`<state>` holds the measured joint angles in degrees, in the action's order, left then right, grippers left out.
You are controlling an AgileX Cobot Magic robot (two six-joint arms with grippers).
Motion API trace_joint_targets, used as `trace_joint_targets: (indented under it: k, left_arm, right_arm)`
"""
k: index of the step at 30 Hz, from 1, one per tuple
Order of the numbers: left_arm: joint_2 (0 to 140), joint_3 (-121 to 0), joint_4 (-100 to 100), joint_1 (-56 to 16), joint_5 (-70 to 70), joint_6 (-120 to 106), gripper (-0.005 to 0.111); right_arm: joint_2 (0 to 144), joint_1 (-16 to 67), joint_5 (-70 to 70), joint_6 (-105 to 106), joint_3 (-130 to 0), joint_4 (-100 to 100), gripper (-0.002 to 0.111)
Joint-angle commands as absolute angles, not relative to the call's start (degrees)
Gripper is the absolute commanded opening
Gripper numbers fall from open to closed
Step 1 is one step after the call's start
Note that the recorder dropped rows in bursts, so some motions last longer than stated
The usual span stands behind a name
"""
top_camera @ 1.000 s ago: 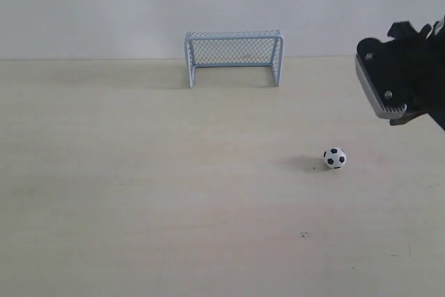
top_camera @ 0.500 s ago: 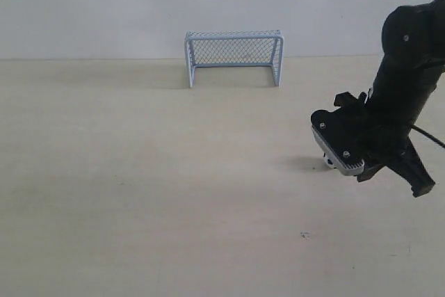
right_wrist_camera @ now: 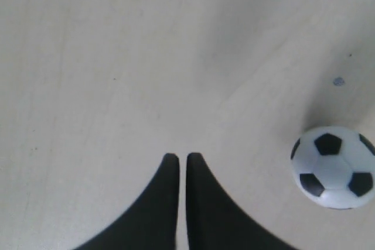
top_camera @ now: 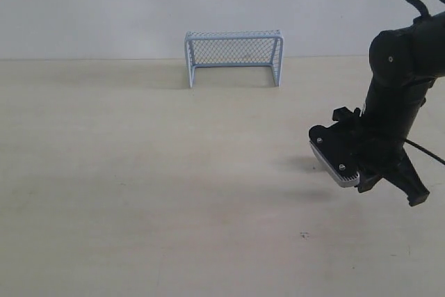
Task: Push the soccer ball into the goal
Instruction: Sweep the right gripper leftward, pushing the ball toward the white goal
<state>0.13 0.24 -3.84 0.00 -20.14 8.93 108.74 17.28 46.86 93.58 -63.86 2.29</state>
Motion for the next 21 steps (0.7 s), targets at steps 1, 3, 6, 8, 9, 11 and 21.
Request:
trace_joint_targets:
  k: [1,3,6,8,9,11,21]
  left_arm:
    - [0.0,0.0,-3.6,0.1,-19.5,9.5,0.006]
    - [0.0,0.0,-3.6,0.1,-19.5,9.5,0.006]
    - [0.0,0.0,-3.6,0.1,-19.5,9.5,0.006]
    - [0.0,0.0,-3.6,0.1,-19.5,9.5,0.006]
    - [0.0,0.0,-3.6,0.1,-19.5,9.5,0.006]
    - [0.0,0.0,-3.6,0.1,-19.5,9.5,0.006]
    - [0.0,0.0,-3.6,0.1,-19.5,9.5,0.006]
  right_arm:
    - [108.6,17.1,48.3,93.3,-64.0,3.2,0.0]
    - [108.6,17.1,48.3,92.8,-64.0,4.6,0.0]
    - [108.6,17.1,48.3,91.8,-64.0,6.0,0.0]
    - [108.6,17.1,46.9,92.0,-64.0,6.0,0.0]
    - [108.6,17.1,45.5,92.0,-64.0,6.0,0.0]
    - [108.6,17.1,43.6,92.2,-64.0,6.0,0.0]
    - [108.6,17.1,46.7,93.3,-64.0,5.7,0.0]
